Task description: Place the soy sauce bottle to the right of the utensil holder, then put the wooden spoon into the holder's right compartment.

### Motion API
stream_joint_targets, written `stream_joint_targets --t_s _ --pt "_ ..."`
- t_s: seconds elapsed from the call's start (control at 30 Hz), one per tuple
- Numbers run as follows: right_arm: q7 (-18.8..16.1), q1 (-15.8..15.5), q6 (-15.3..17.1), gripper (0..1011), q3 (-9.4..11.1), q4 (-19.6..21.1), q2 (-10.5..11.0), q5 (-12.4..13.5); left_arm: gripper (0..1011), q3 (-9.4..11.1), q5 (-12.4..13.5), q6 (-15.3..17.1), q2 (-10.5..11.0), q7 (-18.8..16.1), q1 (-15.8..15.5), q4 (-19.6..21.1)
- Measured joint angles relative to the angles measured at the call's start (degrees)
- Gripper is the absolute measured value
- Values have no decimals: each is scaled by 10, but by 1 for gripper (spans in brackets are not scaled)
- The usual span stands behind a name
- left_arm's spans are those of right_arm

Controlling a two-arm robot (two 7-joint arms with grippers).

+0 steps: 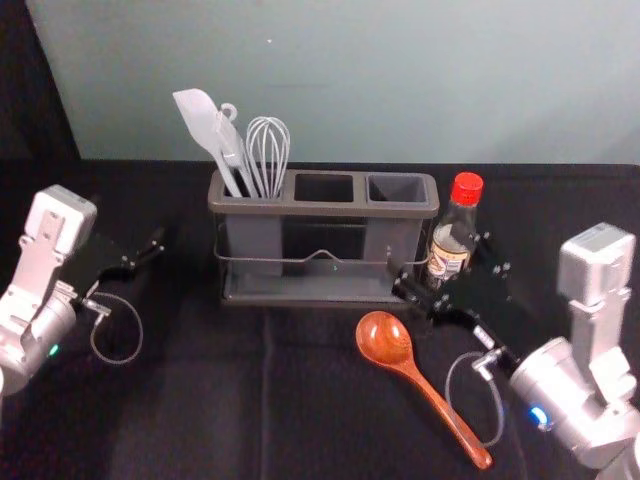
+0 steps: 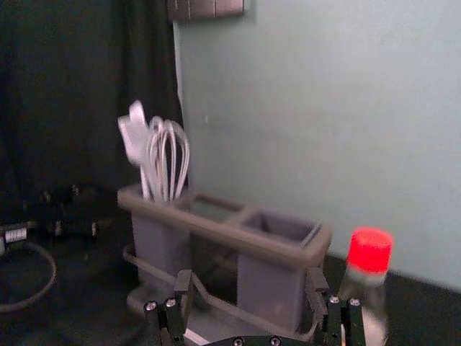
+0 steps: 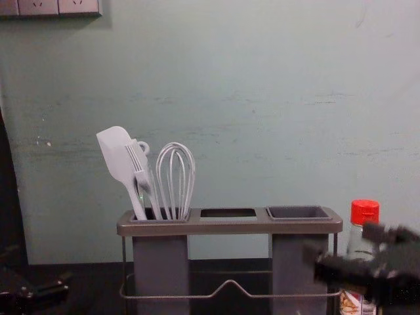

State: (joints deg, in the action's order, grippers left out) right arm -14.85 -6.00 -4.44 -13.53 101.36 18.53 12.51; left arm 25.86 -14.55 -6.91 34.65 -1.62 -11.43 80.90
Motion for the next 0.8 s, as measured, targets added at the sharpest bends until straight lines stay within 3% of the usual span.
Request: stream_joint_targets --t_s 0.23,0.8 --pt "7 1 38 1002 -15 -22 -16 -13 1000 0 0 0 0 0 0 0" --pt "4 5 39 1002 -18 -29 -20 -15 1000 0 0 0 0 0 0 0"
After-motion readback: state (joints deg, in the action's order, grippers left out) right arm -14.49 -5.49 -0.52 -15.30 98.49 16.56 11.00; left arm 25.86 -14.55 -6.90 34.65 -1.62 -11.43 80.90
